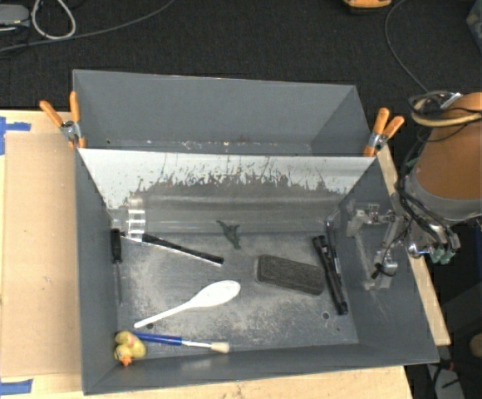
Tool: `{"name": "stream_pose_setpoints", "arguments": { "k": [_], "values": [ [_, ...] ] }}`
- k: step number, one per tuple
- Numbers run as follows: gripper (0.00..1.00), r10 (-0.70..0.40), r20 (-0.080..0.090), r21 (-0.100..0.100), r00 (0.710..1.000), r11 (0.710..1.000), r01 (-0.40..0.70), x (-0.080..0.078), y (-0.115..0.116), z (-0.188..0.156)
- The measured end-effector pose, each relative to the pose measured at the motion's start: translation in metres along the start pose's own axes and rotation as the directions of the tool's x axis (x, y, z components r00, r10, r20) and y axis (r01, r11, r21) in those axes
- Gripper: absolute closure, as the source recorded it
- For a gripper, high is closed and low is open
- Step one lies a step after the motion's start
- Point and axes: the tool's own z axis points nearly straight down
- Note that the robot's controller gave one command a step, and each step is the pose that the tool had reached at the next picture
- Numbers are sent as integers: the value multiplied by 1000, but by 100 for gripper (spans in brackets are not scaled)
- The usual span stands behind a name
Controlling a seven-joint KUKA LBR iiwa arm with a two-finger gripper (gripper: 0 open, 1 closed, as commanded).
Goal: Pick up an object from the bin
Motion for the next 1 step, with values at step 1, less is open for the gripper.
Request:
{"name": "stream_pose_setpoints", "arguments": {
  "k": [1],
  "values": [
    [0, -5, 7, 1, 1000, 1000, 5, -2, 1, -4]
  ]
}}
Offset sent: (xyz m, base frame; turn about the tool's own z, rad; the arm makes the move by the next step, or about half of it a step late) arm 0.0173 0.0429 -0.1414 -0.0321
